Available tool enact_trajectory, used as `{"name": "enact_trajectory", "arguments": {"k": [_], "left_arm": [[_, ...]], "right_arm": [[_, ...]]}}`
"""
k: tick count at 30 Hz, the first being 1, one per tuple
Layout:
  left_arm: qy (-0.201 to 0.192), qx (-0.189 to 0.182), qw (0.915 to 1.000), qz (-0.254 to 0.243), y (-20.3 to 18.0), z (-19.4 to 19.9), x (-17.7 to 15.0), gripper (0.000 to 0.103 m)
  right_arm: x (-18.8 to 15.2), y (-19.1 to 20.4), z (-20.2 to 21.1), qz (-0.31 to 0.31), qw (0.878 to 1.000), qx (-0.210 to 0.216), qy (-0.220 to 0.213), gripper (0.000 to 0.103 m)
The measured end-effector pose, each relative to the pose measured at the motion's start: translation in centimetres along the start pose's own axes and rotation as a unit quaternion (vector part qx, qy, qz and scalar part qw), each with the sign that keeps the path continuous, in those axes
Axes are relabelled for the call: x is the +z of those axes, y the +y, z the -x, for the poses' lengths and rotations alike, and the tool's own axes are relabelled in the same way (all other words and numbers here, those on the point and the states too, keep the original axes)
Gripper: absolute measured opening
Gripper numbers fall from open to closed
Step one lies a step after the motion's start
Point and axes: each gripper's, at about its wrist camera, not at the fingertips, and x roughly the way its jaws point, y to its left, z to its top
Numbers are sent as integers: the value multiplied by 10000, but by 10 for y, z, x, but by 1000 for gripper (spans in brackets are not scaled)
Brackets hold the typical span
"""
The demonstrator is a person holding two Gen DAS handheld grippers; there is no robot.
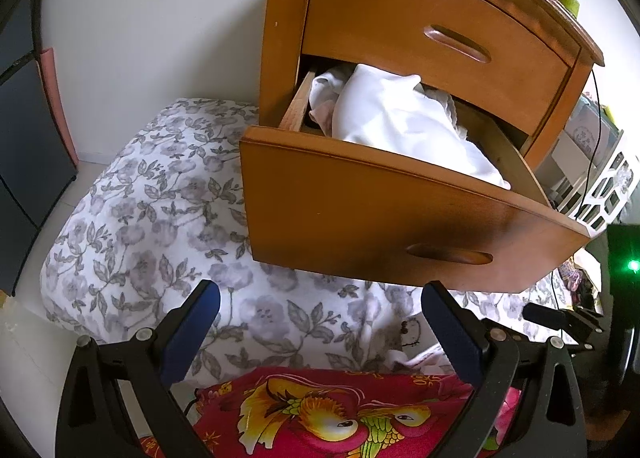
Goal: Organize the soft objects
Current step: 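Lower the sock onto the bedspread below the drawer and open the right tool, then withdraw the right tool from the placed sock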
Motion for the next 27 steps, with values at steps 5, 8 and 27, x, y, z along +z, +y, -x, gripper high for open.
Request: {"name": "enact_trajectory", "arguments": {"k": [5,8,27], "left_arm": [[15,79,10000,-9,0,0,-1,101],[37,126,9999,-22,-1,-2,-1,101],[-326,200,9993,19,-6,1,-3,103]], "right_arm": [[-7,-3,5,-74,9998,-15,-196,97],[-12,-4,6,-126,9996,67,-232,99],[-33,-20,12,-536,9947,310,-824,103]]}}
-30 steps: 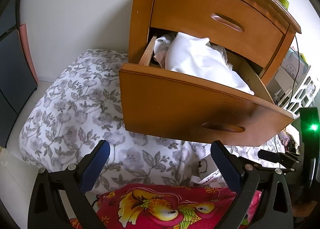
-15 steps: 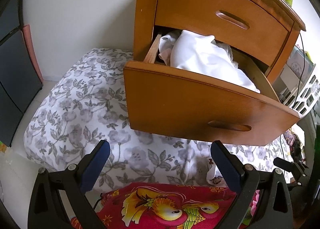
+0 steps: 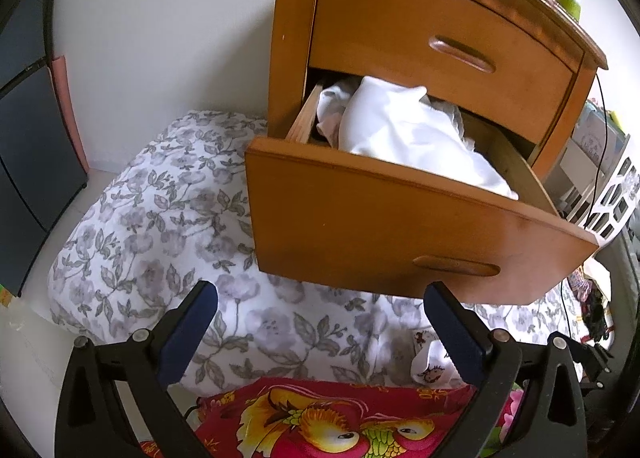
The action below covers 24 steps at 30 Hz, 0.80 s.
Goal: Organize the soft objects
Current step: 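Withdraw the right tool from the placed sock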
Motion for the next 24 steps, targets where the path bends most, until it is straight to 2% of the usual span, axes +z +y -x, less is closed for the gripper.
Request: {"name": "enact_trajectory", "arguments": {"k": [9,13,16,21,24], "left_arm": [[-103,77,9995,-294,-12,-4,-4,103],[-368,186,9981,-469,-19,0,-6,103],[-477,216,9970,-566,-24,3,-5,103],[-410,-170,9982,-398,-22,5,1,103],[-325,-159,9983,-451,-26,2,4,103]], "right_arm": [[-4,-9,19,-145,9976,-61,-676,103],[-6,-7,27,40,9961,-163,-867,103],[-7,-8,30,63,9952,-90,-977,103],[-8,-10,31,42,9948,9,-1015,103],[-7,-10,30,18,9944,53,-1055,103]]}}
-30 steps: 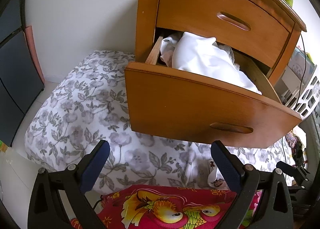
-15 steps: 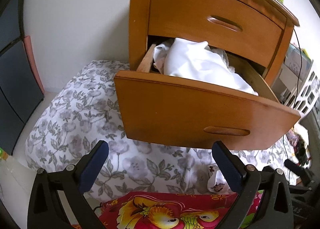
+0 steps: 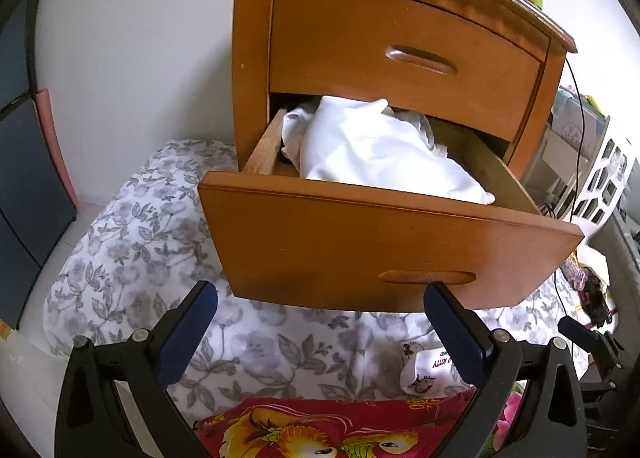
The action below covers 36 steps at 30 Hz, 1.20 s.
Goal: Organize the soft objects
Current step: 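Withdraw the right tool from the placed sock, then reach the left tool into the drawer toward the white cloth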
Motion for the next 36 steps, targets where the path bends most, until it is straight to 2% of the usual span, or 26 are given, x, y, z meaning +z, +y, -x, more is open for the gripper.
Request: {"name": "enact_trajectory", "arguments": {"k": [6,12,16,23,25,28,30,34,36], "left_arm": [[-39,57,9999,-124,-8,2,9,103],[-203,112,9994,-253,-15,8,34,103],[-300,129,9987,-400,-19,8,63,103],[-286,-165,9994,-142,-13,-4,117,103],[-145,-199,9993,-297,-16,-12,127,103],[96,-31,9976,-688,-27,-28,141,103],[341,42,9963,-781,-31,-42,145,103],[1038,26,9932,-527,-28,-81,149,103],[1238,39,9916,-365,-24,-96,151,103]], "right_arm": [[0,-3,-3,14,9999,-103,-85,103],[0,-4,-3,50,9998,-32,-166,103],[0,-7,-7,-39,9998,100,-153,103],[-1,-12,-11,-190,9997,164,-56,103],[-2,-12,-14,-157,9998,139,-35,103],[-3,-12,-19,-163,9996,241,65,103],[-4,-11,-20,-150,9994,287,95,103],[-5,-9,-20,-59,9996,259,111,103],[-5,-10,-18,-38,9997,207,80,103]]}}
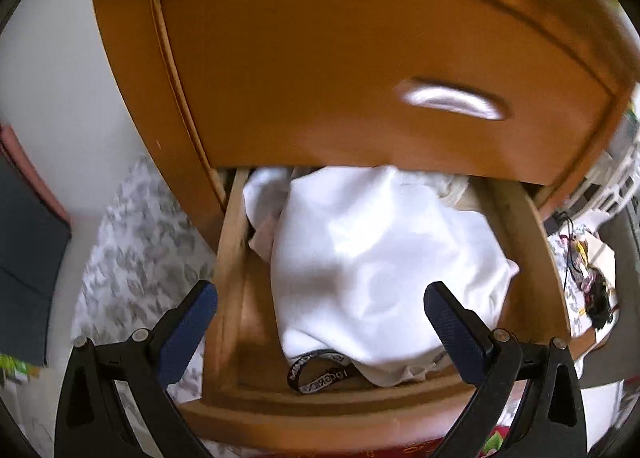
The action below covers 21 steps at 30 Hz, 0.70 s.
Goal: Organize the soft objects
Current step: 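Reach the left tool into the drawer toward the white cloth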
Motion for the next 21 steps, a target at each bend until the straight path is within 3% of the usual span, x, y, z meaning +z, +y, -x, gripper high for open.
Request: {"name": "enact_trajectory", "arguments": {"k": [11,16,18,20,21], "left_arm": [[609,-302,9961,567,13,-47,18,103],[681,-199,9958,574,6,-61,21,102],[704,-272,9950,648,6,-65,22,99],[755,-407,9933,770,7,-68,22,87],[771,-383,9926,852,9,-69,21,86]], "right_arm": [[-2,-6,-5,-59,9999,-117,98,103],[-3,-5,-7,-34,9999,-71,140,103],[-3,-5,-8,-40,9999,-54,158,103],[-4,-5,-8,-43,9998,-48,165,103],[-4,-5,-8,-47,9998,-45,167,103]]}}
